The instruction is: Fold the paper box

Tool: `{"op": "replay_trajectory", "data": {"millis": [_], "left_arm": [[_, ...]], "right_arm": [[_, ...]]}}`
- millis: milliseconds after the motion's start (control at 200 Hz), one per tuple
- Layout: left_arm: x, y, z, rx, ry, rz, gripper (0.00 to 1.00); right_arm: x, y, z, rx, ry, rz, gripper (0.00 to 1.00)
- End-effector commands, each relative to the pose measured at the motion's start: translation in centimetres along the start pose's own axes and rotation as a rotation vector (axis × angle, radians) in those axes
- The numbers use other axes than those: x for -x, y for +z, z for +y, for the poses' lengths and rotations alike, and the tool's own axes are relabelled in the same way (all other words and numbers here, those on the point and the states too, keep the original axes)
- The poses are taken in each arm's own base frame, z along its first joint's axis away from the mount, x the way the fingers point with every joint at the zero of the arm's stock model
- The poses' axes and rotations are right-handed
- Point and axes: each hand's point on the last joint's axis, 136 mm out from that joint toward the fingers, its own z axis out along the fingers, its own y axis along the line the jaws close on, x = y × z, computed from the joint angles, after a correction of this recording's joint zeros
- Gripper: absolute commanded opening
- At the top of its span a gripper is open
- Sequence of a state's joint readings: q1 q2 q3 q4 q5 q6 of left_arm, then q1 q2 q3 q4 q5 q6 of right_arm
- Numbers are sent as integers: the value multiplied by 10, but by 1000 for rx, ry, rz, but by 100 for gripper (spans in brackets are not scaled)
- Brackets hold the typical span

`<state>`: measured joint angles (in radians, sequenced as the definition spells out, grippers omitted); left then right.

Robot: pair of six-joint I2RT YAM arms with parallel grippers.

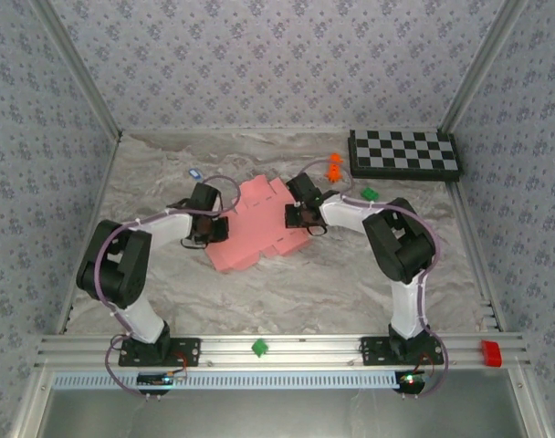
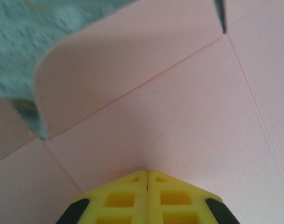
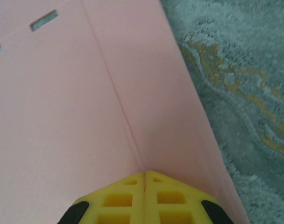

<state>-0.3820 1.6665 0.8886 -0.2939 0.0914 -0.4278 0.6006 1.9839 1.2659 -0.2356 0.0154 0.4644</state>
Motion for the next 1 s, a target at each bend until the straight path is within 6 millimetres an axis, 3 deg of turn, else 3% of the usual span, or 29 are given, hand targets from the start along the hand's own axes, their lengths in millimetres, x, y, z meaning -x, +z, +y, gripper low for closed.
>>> {"op": "replay_trajectory", "data": {"millis": [0, 330, 575, 735, 855, 995], "left_arm": [[-34, 0, -10, 4, -18, 71, 7], [-59, 2, -49, -12, 10, 45, 8], [-73, 6, -99, -85, 68, 65, 8], [-83, 12, -121, -118, 91, 87, 9], [-80, 9, -131, -144, 86, 79, 10], [-63, -10, -141, -156, 108, 33, 16]], "right_arm": [[-9, 13, -1, -18, -49, 65, 2], [14, 28, 10, -6, -117, 63, 4], [30, 31, 22, 17, -120, 49, 4], [37, 29, 28, 35, -121, 40, 5], [41, 22, 31, 44, -127, 33, 5], [46, 11, 33, 63, -124, 18, 5]]}}
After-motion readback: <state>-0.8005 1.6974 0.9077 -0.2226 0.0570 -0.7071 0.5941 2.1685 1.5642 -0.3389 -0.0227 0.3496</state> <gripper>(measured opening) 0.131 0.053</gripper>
